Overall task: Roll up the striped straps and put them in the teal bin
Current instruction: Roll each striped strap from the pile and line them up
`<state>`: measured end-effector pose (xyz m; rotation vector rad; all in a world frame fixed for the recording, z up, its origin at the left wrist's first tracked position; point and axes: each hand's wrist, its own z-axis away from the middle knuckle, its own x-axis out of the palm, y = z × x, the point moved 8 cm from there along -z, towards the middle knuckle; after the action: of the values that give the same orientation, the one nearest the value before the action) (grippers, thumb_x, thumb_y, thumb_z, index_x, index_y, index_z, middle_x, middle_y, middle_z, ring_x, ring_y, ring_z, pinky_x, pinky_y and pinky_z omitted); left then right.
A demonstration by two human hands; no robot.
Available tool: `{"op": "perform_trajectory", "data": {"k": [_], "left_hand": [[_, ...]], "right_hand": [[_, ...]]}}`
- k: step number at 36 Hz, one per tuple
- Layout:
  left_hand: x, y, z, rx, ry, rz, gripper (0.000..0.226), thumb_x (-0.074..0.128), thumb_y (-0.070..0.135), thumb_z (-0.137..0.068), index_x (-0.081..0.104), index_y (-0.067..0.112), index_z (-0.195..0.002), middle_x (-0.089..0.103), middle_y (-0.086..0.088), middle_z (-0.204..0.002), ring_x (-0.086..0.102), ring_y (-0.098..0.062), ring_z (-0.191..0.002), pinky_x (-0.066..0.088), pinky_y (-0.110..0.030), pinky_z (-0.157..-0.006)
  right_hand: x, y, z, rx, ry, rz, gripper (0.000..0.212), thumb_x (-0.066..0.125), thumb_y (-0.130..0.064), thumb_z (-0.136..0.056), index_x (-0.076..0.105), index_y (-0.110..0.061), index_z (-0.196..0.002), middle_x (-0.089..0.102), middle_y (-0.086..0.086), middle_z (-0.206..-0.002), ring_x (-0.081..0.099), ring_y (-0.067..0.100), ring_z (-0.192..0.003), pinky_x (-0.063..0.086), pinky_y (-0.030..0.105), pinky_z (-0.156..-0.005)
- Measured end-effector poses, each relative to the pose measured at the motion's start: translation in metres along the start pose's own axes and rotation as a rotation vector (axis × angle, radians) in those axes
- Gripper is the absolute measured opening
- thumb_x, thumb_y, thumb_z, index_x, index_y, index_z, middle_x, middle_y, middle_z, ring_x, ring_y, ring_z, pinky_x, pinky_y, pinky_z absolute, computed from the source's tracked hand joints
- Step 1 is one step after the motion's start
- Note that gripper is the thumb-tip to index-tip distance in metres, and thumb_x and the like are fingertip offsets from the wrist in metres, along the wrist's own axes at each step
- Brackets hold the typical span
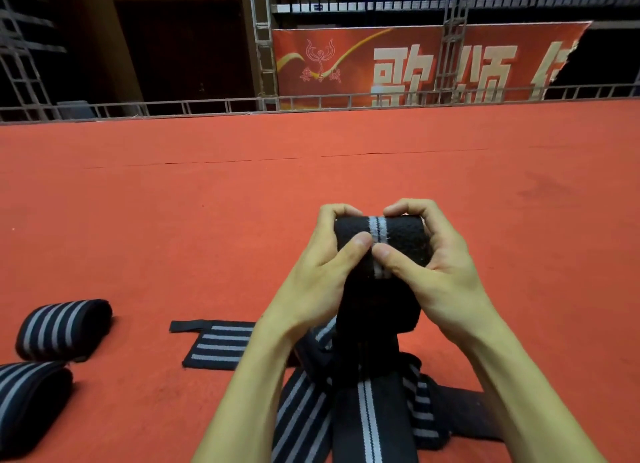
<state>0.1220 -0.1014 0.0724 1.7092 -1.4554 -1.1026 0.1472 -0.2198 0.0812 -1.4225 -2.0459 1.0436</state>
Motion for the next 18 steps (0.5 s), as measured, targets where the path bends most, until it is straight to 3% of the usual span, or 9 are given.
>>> {"op": "perform_trajectory", "data": {"k": [4, 6, 10, 14, 18], "left_hand": [[0.007, -0.002, 0.003, -0.04, -0.04, 0.04, 0.019, 0.043, 0.029, -0.101, 0.037, 0.027, -0.119, 0.057, -0.004, -0.092, 0.058, -0.009, -0.079, 0.05, -0.021, -0.07], [0.007, -0.006, 0.004, -0.086, -0.057, 0.083, 0.025, 0.043, 0.029, -0.094, 0.036, 0.031, -0.117, 0.058, -0.004, -0.089, 0.058, -0.009, -0.074, 0.048, -0.02, -0.065], [0.007, -0.01, 0.004, -0.123, -0.099, 0.11, 0.028, 0.043, 0.02, -0.091, 0.035, 0.032, -0.116, 0.06, 0.011, -0.076, 0.055, -0.004, -0.066, 0.045, -0.017, -0.059], [0.005, -0.008, 0.002, -0.056, -0.097, 0.11, 0.033, 0.047, 0.017, -0.089, 0.038, 0.027, -0.118, 0.055, 0.001, -0.097, 0.055, -0.01, -0.082, 0.046, -0.026, -0.071], [-0.003, -0.001, 0.0, 0.052, -0.027, 0.161, 0.034, 0.052, 0.006, -0.088, 0.046, 0.021, -0.118, 0.055, -0.001, -0.102, 0.053, -0.014, -0.094, 0.047, -0.031, -0.084]], "right_hand": [[0.005, 0.001, 0.002, 0.001, -0.039, -0.021, 0.03, 0.065, -0.013, -0.087, 0.05, -0.026, -0.109, 0.059, -0.017, -0.084, 0.057, 0.004, -0.068, 0.049, 0.017, -0.066], [0.007, 0.002, 0.003, 0.036, -0.087, -0.028, 0.03, 0.062, -0.016, -0.088, 0.046, -0.027, -0.111, 0.058, -0.016, -0.081, 0.056, 0.005, -0.069, 0.049, 0.019, -0.066], [0.008, 0.007, 0.004, 0.1, -0.144, -0.015, 0.032, 0.058, -0.02, -0.088, 0.042, -0.025, -0.115, 0.056, -0.011, -0.073, 0.053, 0.009, -0.066, 0.047, 0.02, -0.062], [0.004, 0.007, 0.004, 0.106, -0.112, -0.039, 0.033, 0.06, -0.017, -0.087, 0.045, -0.022, -0.116, 0.057, -0.006, -0.075, 0.055, 0.007, -0.066, 0.047, 0.017, -0.062], [0.001, 0.013, 0.002, 0.153, -0.067, -0.057, 0.037, 0.068, -0.021, -0.086, 0.05, -0.026, -0.117, 0.062, -0.012, -0.085, 0.06, 0.004, -0.078, 0.049, 0.016, -0.067]]}}
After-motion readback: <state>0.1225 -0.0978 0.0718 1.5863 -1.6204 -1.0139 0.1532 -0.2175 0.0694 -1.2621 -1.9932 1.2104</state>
